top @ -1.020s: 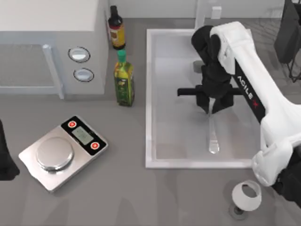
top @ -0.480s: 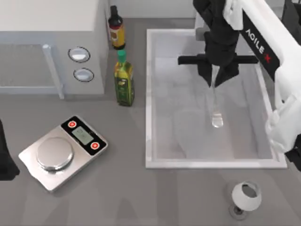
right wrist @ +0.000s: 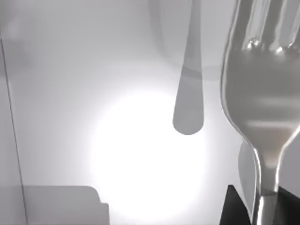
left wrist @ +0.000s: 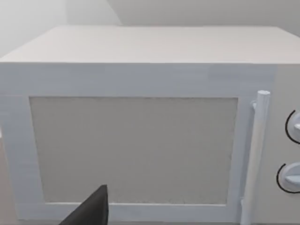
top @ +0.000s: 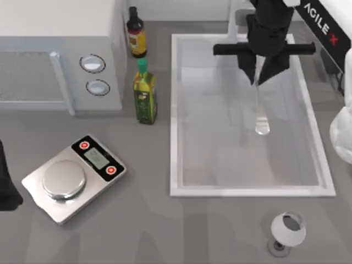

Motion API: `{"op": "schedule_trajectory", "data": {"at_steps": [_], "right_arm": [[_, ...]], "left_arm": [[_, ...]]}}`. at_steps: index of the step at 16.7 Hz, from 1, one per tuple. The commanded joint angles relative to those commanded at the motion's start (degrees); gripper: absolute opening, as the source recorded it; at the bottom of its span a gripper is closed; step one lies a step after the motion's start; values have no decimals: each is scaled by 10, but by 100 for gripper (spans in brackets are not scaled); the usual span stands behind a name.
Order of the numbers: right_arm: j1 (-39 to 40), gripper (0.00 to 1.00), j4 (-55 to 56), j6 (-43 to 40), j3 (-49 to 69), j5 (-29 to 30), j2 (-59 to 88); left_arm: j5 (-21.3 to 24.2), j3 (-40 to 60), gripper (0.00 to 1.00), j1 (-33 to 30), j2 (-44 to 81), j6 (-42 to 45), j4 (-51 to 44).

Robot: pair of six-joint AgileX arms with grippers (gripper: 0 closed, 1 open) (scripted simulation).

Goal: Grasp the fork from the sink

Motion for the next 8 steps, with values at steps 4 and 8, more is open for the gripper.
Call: {"op": "schedule_trajectory", "data": {"at_steps": [4, 8], "right_arm": [[-2, 0, 1, -1, -5, 0, -8], [-19, 0, 23, -19, -93, -3, -84]], "left_arm": [[0, 0, 100, 0, 0, 0, 0], [0, 0, 100, 0, 0, 0, 0]]}}
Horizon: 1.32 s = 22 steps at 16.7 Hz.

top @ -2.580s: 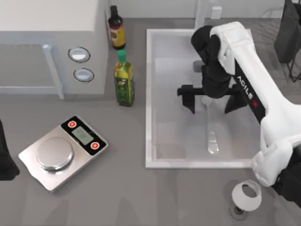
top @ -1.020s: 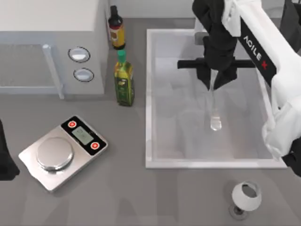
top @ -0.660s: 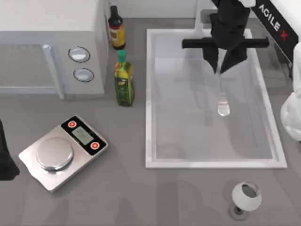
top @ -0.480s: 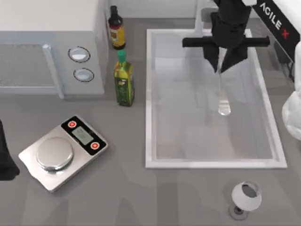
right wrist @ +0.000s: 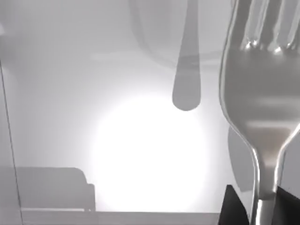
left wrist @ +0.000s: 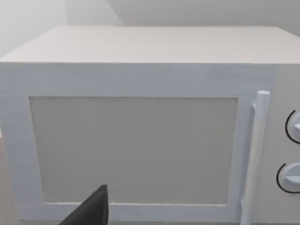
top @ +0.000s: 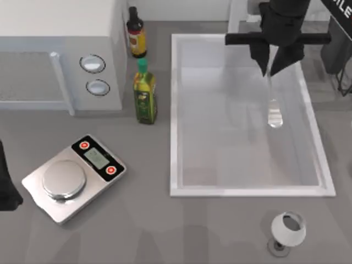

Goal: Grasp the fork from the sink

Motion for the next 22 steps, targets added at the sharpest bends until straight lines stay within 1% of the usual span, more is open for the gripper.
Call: {"op": "schedule_trajectory", "data": {"at_steps": [3, 8, 11, 14, 20, 22], "right_arm": [[-22, 0, 26, -22, -129, -3, -93], [-63, 0, 73, -64, -392, -8, -267], [-84, 0, 96, -86, -502, -11, -354], [-97, 0, 109, -99, -558, -13, -406], [-96, 0, 112, -99, -565, -12, -411], [-96, 0, 132, -99, -586, -12, -409]], "left_arm": [[0, 0, 100, 0, 0, 0, 0], [0, 0, 100, 0, 0, 0, 0], [0, 0, 100, 0, 0, 0, 0], [0, 0, 100, 0, 0, 0, 0], [0, 0, 100, 0, 0, 0, 0], [0, 0, 100, 0, 0, 0, 0]]}}
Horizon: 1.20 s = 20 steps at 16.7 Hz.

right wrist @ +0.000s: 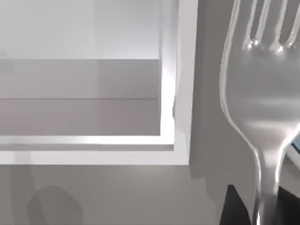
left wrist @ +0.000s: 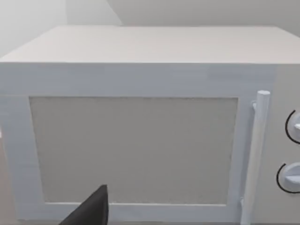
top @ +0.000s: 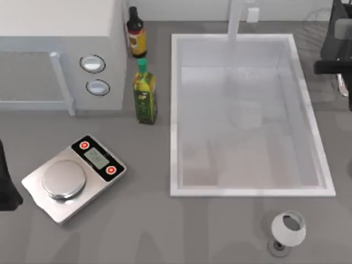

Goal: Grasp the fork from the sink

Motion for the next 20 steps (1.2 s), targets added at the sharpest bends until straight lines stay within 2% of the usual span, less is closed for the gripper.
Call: {"op": "schedule_trajectory", "data": {"at_steps": [7, 13, 20], "right_arm": [[-1, 0, 192, 1, -161, 0, 22], [-1, 0, 220, 2, -188, 0, 28], [-1, 53, 220, 2, -188, 0, 28]], "left_arm": [[0, 0, 100, 0, 0, 0, 0], [0, 0, 100, 0, 0, 0, 0], [0, 0, 100, 0, 0, 0, 0]]}}
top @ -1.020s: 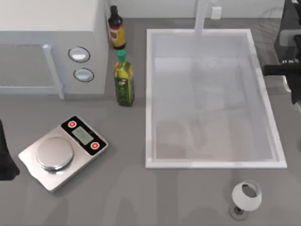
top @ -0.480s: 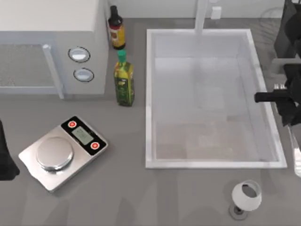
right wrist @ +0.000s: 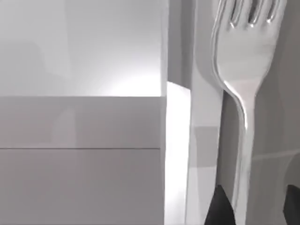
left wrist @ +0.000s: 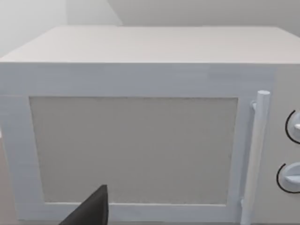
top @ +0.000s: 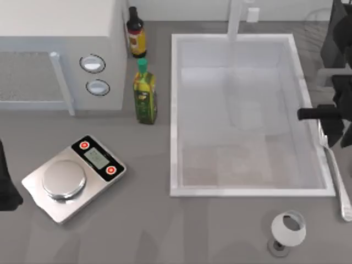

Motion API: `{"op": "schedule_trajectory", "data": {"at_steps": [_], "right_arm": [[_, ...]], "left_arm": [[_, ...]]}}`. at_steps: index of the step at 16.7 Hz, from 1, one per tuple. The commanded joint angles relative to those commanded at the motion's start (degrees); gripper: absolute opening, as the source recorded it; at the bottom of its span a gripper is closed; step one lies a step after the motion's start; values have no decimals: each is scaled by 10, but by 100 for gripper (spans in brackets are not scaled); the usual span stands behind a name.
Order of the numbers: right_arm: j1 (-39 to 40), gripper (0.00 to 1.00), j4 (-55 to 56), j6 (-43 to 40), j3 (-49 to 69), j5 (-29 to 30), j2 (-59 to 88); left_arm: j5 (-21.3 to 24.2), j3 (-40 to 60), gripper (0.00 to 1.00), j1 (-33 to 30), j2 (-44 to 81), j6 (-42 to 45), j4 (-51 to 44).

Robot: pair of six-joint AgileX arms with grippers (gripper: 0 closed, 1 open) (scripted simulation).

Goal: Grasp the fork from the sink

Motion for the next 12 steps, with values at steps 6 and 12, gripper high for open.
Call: {"op": "schedule_trajectory", "data": {"at_steps": [6, 12], "right_arm": [[0, 98, 0, 0, 0, 0, 0], [0, 100, 0, 0, 0, 0, 0]], "left_arm": [[0, 0, 100, 0, 0, 0, 0], [0, 0, 100, 0, 0, 0, 0]]}}
